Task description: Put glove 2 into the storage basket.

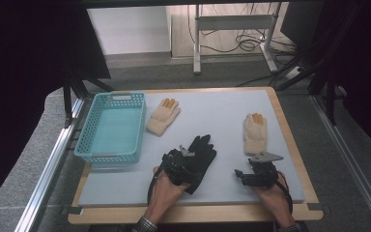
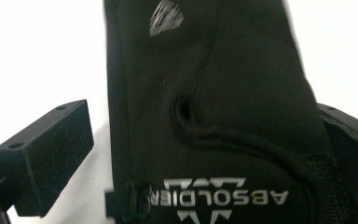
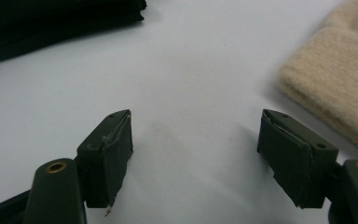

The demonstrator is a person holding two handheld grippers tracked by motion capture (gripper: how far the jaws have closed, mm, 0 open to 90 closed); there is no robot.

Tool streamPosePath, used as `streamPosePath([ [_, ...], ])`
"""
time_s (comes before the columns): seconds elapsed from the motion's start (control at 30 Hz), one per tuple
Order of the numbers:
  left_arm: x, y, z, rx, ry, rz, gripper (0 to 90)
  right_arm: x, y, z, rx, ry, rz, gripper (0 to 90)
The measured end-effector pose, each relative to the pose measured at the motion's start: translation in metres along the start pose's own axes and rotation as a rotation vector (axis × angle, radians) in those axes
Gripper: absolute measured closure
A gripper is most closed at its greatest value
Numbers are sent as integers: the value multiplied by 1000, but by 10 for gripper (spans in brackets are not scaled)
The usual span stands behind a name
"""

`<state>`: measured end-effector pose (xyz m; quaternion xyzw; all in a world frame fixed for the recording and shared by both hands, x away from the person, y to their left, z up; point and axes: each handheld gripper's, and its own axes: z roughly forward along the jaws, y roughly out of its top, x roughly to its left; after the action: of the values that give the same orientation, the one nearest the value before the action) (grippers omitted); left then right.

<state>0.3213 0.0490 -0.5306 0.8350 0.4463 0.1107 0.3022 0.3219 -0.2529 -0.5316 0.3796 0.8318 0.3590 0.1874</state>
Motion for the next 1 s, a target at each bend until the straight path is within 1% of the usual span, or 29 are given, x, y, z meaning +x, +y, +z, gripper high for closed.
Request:
streamPosePath([
  [0.07, 0, -1, 2, 4, -31, -17, 0, 0, 0, 0, 1, 0, -1, 257],
  [0.1, -2, -1, 2, 4, -27, -2, 0, 0, 0, 0, 0, 0, 1, 257],
  [0.13, -6, 0, 3, 5, -38, 11, 0, 0, 0, 0, 0, 0, -2, 257],
  [0.17, -9, 0, 4, 9, -36, 18, 0, 0, 0, 0, 0, 0, -2, 257],
  [0.2, -13, 1, 5, 20, -14, 46, 0, 0, 0, 0, 0, 1, 0, 257],
  [0.27, -18, 3, 7, 36, 9, 68, 0, 0, 0, 0, 0, 0, 0, 256],
  [0.3, -17, 3, 7, 38, 8, 63, 0, 0, 0, 0, -1, 0, -1, 256],
  [0.33, -17, 4, 7, 35, 12, 50, 0, 0, 0, 0, 0, 0, -1, 257],
  [0.43, -14, 6, 3, 47, 22, 37, 88, 0, 0, 0, 0, 0, -1, 256],
  [0.47, -11, 7, 0, 50, 27, 27, 145, 0, 0, 0, 0, -1, -1, 256],
  [0.5, -8, 8, -1, 50, 33, 24, 239, 0, 0, 0, 0, 0, -2, 256],
  [0.6, 2, 8, -5, 48, 26, 9, 419, 0, 0, 0, 0, -1, -2, 256],
  [0.63, 4, 8, -6, 47, 22, 11, 471, 0, 0, 0, 0, -1, -2, 256],
  [0.73, 7, 8, -8, 43, 10, 15, 541, 0, 0, 0, 0, -1, -2, 255],
  [0.8, 8, 9, -9, 38, -1, 26, 592, 0, 0, 0, 0, 0, -2, 255],
  [0.83, 9, 10, -11, 38, 1, 40, 609, 0, 0, 0, 0, 0, -2, 255],
  [0.9, 11, 12, -14, 36, 1, 51, 627, 0, 0, 0, 0, 1, -2, 254],
  [0.93, 14, 15, -18, 34, 1, 56, 631, 0, 0, 0, 0, 1, -2, 254],
  [1.0, 15, 16, -20, 28, 6, 55, 638, 0, 0, 0, 1, 1, -2, 254],
])
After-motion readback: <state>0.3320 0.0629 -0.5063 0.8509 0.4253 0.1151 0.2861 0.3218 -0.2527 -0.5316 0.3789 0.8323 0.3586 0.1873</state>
